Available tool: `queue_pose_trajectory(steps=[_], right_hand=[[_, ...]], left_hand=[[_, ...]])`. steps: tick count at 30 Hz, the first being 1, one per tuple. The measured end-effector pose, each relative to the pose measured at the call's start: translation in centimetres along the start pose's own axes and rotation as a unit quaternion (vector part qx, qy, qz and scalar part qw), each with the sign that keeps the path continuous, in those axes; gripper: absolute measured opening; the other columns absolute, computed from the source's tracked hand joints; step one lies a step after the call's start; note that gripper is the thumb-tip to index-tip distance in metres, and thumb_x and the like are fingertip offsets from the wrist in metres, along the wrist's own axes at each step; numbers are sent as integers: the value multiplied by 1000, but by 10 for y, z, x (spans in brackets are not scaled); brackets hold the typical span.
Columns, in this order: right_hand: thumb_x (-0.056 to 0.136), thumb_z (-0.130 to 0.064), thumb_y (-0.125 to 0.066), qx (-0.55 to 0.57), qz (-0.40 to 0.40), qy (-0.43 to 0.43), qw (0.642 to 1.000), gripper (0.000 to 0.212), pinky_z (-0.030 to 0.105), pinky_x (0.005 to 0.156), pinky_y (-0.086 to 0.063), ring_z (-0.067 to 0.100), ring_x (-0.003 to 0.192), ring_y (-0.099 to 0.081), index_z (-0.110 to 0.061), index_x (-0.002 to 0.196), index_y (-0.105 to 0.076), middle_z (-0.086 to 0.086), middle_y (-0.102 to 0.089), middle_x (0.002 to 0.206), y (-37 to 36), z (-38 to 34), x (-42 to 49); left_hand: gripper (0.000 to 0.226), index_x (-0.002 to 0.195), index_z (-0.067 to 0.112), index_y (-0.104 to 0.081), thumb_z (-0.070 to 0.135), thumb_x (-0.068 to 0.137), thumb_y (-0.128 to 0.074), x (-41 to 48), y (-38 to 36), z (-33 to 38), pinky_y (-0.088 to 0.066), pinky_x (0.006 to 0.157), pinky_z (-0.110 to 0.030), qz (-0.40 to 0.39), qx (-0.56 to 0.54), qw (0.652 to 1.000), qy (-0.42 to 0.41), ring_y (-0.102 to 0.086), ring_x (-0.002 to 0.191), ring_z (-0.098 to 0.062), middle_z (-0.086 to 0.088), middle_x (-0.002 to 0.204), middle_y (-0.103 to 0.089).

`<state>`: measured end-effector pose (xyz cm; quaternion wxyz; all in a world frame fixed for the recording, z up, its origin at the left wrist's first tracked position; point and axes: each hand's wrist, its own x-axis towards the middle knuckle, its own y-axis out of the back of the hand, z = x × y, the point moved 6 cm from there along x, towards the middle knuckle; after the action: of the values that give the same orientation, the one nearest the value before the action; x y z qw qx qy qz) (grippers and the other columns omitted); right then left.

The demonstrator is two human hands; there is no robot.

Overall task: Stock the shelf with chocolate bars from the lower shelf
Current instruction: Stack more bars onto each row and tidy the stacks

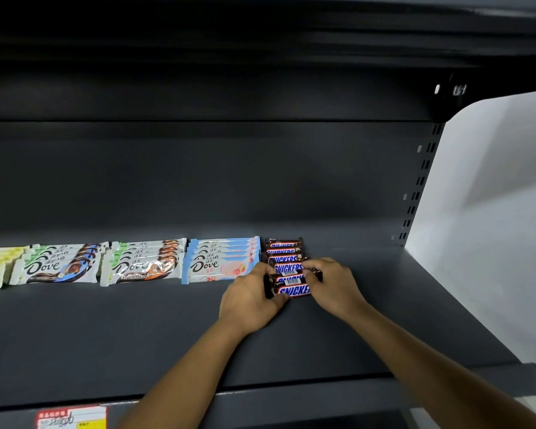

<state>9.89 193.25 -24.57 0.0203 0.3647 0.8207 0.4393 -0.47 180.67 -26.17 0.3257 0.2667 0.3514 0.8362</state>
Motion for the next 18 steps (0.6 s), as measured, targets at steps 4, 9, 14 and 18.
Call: queue_pose_trajectory(steps=[4, 9, 14, 18], right_hand=[[96, -16, -49, 9, -6, 8, 1000, 30, 1, 64, -40, 3, 92, -52, -7, 123, -59, 5, -58, 124, 0, 1, 2], [96, -17, -47, 12, -23, 3, 1000, 33, 4, 71, -41, 5, 99, -51, -10, 127, -55, 4, -53, 128, -4, 2, 6], [84, -26, -62, -78, 9, 159, 984, 42, 24, 100, -36, 10, 118, -43, -17, 125, -56, -4, -50, 129, 6, -13, -4], [81, -36, -62, -172, -51, 257, 949, 55, 24, 98, -27, 10, 122, -39, -24, 133, -46, -8, -47, 133, -3, -25, -16]], left_hand=[[40, 109, 34, -48, 48, 76, -67, 1, -1, 0, -46, 75, -26, -2, 6, 1000, 0, -60, 92, -12, 13, 97, -64], [40, 107, 35, -49, 48, 74, -69, 2, -1, -2, -49, 79, -29, 0, -10, 1000, 0, -60, 91, -12, 13, 97, -64], [35, 95, 34, -51, 40, 70, -75, 4, -1, -3, -49, 80, -31, -12, -61, 998, -3, -60, 87, -9, 14, 92, -65], [33, 92, 26, -56, 27, 69, -80, 4, 0, 0, -49, 80, -24, -35, -131, 991, -2, -63, 85, -9, 8, 89, -69]])
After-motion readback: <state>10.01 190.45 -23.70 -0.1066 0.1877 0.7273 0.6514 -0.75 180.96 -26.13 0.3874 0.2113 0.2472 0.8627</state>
